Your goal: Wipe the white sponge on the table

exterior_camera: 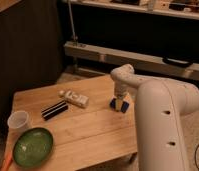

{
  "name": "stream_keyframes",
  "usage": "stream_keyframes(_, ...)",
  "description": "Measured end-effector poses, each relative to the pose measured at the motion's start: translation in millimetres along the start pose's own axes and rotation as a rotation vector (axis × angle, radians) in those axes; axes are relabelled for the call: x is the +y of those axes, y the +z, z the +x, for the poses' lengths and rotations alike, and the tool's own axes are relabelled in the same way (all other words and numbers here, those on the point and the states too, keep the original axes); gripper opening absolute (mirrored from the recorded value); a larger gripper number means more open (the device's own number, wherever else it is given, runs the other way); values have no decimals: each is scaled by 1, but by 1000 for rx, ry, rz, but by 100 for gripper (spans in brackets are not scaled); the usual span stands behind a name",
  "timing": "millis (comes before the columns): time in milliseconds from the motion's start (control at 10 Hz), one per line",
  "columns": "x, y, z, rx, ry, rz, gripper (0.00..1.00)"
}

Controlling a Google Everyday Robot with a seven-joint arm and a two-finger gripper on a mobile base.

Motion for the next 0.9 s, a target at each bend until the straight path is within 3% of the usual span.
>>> stream_keyframes(200,33,-10,17,-15,36,-29,6)
stream_keyframes(600,123,-34,28,-62,82,-75,6)
stream_keyframes(900,181,-36,6,-88,26,-122,6)
